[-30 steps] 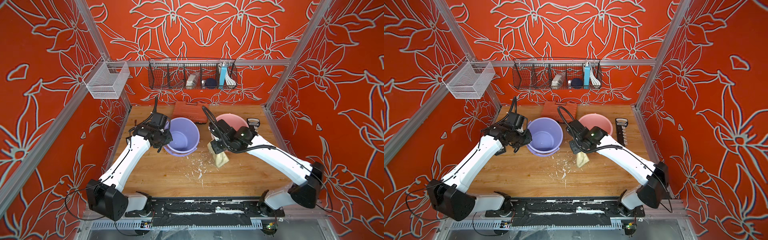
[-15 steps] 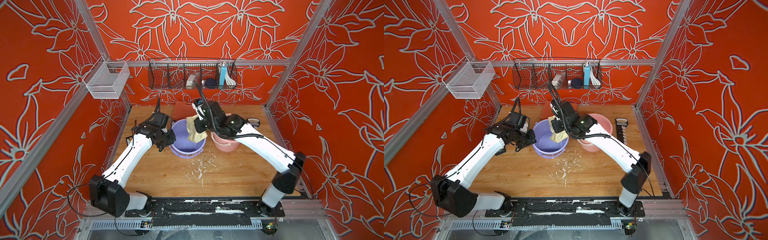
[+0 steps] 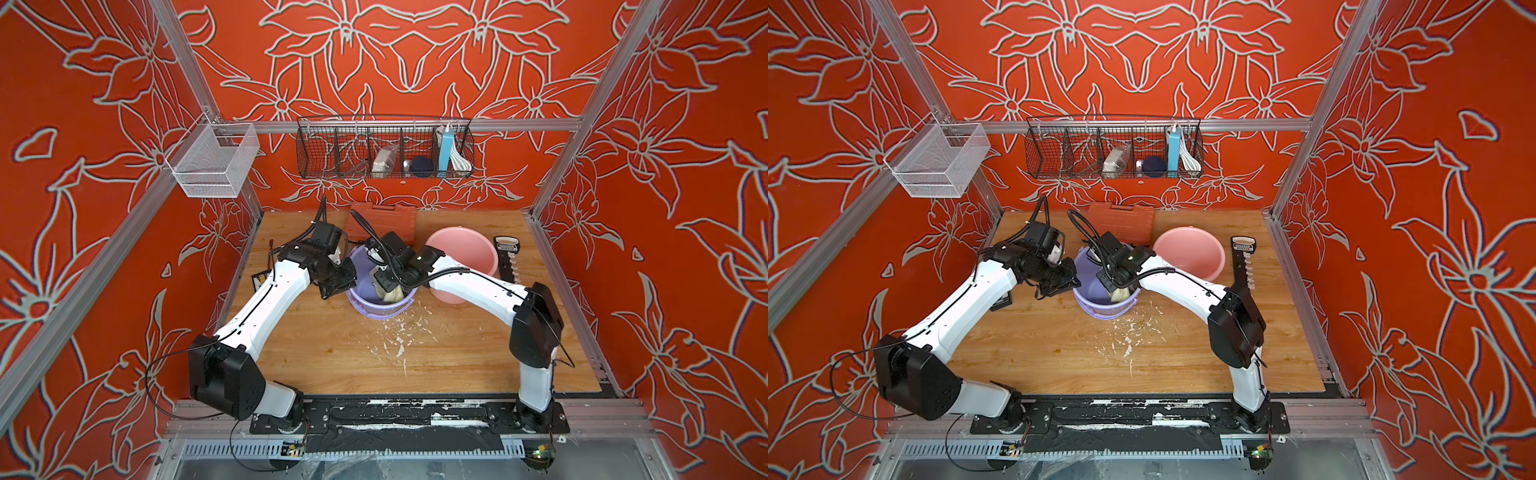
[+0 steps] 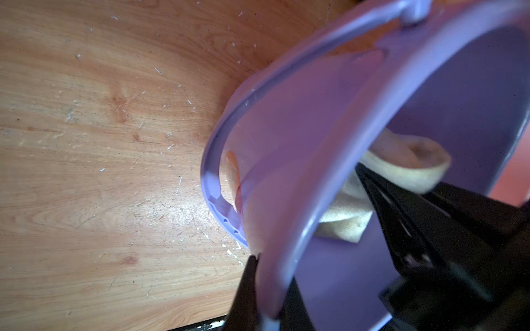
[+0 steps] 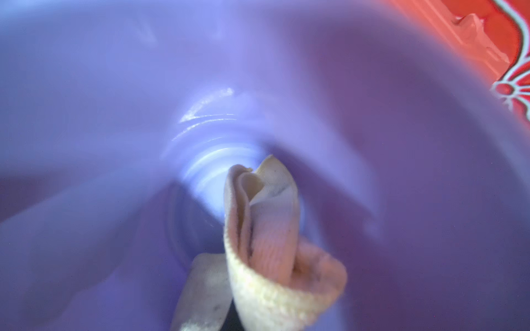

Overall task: Wipe the inside of the bucket with a cloth
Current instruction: Wipe the dirt from the inside of the bucket.

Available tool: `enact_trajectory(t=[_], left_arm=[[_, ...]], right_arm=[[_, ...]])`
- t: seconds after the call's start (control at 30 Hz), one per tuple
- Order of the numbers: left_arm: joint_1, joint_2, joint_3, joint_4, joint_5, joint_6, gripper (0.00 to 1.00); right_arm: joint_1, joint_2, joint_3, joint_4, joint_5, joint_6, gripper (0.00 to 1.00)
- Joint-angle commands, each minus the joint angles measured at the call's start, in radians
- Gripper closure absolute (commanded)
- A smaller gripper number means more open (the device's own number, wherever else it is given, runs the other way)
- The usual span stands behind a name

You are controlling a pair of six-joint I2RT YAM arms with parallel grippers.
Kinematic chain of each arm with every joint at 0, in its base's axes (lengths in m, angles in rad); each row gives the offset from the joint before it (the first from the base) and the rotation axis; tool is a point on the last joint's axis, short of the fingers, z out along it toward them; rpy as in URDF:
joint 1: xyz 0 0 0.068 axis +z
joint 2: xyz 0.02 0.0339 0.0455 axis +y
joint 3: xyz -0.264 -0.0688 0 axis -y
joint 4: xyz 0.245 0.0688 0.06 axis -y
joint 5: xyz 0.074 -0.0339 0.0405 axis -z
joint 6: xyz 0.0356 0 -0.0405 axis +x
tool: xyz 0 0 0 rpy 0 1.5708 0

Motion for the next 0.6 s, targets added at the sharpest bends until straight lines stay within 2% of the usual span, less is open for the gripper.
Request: enact_trajectory(t=[0.0, 0.33, 0.47, 0.57], left_arm=[[-0.004, 0.001, 0.026, 0.017, 0.046, -0.011, 1.0], [-0.004, 0.006, 0.027, 0.033, 0.082, -0.021, 1.0], [-0.004, 0.005, 0.015, 0.035, 0.097, -0.02, 1.0], [-0.004, 0.012, 0.006, 0.038, 0.117, -0.02, 1.0]], right_arm=[[0.002, 0.06, 0.017, -0.037, 0.077, -0.049, 1.0], [-0.007, 0.184, 0.07, -0.083, 0.116, -0.051, 1.0], [-0.033, 0.278, 0.138, -0.145, 0.142, 0.002, 1.0], [-0.06, 0.365, 0.204, -0.207, 0.098, 0.054, 1.0]])
